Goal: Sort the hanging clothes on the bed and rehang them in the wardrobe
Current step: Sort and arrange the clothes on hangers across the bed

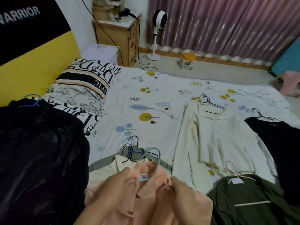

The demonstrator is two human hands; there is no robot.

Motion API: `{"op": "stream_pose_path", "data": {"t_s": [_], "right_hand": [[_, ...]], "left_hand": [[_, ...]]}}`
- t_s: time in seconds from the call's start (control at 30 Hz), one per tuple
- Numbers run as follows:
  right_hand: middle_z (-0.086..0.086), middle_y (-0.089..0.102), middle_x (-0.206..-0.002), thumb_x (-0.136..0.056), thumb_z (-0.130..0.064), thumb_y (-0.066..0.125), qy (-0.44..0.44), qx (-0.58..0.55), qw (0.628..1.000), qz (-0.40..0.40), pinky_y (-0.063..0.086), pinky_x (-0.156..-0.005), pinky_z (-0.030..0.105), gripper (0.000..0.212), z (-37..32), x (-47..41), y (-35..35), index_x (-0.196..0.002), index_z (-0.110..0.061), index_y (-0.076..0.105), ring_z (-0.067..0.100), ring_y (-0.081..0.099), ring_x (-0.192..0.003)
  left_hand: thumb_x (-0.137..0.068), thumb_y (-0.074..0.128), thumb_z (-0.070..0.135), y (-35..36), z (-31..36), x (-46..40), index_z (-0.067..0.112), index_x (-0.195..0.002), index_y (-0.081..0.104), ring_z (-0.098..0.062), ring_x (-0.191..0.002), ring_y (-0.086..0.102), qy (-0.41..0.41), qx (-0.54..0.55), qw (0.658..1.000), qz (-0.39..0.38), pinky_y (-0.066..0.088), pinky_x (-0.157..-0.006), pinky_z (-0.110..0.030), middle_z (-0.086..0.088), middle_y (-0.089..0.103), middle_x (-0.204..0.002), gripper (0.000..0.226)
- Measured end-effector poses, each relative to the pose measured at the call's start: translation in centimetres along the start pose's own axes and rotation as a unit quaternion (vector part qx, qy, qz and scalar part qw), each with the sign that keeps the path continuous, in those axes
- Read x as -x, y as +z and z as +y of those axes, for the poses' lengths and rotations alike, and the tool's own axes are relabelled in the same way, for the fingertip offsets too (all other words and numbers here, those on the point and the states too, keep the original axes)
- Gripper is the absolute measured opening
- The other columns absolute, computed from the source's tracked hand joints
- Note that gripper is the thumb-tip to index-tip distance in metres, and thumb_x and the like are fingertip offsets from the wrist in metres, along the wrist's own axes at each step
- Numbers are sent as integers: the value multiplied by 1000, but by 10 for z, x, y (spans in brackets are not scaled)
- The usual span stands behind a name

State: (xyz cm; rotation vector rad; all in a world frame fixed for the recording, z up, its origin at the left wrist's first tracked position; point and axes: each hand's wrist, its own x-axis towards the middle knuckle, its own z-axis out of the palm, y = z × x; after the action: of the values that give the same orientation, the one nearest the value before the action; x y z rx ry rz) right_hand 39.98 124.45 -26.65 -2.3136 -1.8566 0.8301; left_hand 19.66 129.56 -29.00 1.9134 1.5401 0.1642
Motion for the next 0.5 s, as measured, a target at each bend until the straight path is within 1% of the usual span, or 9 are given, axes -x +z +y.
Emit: {"op": "stream_pose_path", "data": {"t_s": [0.07,0.2,0.27,0.3,0.33,0.37,0.4,0.47,0.5], "right_hand": [[-8,43,-81,-96,-35,39,0,-24,1000,2,24,-75,29,26,1,22,-16,-75,-25,28,23,49,-116],[-6,45,-86,-92,-36,45,-30,-94,994,42,34,-85,31,18,6,71,-38,-82,-26,34,30,51,-106],[-7,43,-75,-85,-43,45,-47,-119,989,68,36,-84,31,15,11,97,-44,-76,-34,37,29,44,-89],[-6,43,-73,-78,-48,41,-50,-131,987,84,36,-83,31,7,15,112,-48,-75,-41,38,26,40,-83],[-5,44,-74,-72,-49,38,-55,-134,984,99,37,-82,31,6,19,125,-52,-77,-50,36,24,38,-82],[-6,46,-77,-71,-48,37,-61,-130,983,112,37,-82,31,10,22,139,-56,-80,-51,35,23,40,-83],[-6,47,-80,-72,-48,37,-65,-124,983,123,36,-81,31,9,27,153,-59,-81,-44,38,25,45,-86],[-3,50,-79,-71,-51,32,-85,-115,978,152,32,-75,32,24,36,180,-65,-78,-29,37,31,51,-94],[-3,49,-74,-66,-55,26,-98,-117,974,169,30,-72,33,28,40,194,-66,-77,-33,38,33,51,-92]], "left_hand": [[-95,44,34,-11,17,20,29,-70,26,-23,-90,59,17,2,1000,18,41,-72,-33,4,49,-74,31],[-93,49,36,-32,52,63,30,-68,26,-25,-93,59,48,-1,998,46,42,-75,-32,3,52,-79,34],[-92,51,35,-39,69,89,30,-67,28,-23,-92,58,62,-3,996,70,41,-75,-31,6,52,-77,34],[-91,53,35,-41,78,102,30,-66,30,-21,-89,58,72,-3,994,81,40,-73,-30,8,51,-73,34],[-90,55,34,-44,87,116,30,-65,32,-20,-85,57,82,-1,993,90,40,-72,-31,9,50,-69,34],[-89,57,33,-45,96,130,29,-65,34,-19,-78,55,90,6,991,96,39,-70,-31,9,49,-65,33],[-89,58,32,-46,104,144,29,-64,36,-16,-73,51,95,12,990,102,38,-67,-30,9,48,-62,33],[-87,61,31,-46,120,171,29,-62,38,-11,-65,48,104,23,988,113,36,-63,-27,8,48,-58,34],[-86,62,30,-46,128,185,28,-61,40,-10,-64,48,112,34,986,117,36,-62,-27,7,49,-57,33]]}}
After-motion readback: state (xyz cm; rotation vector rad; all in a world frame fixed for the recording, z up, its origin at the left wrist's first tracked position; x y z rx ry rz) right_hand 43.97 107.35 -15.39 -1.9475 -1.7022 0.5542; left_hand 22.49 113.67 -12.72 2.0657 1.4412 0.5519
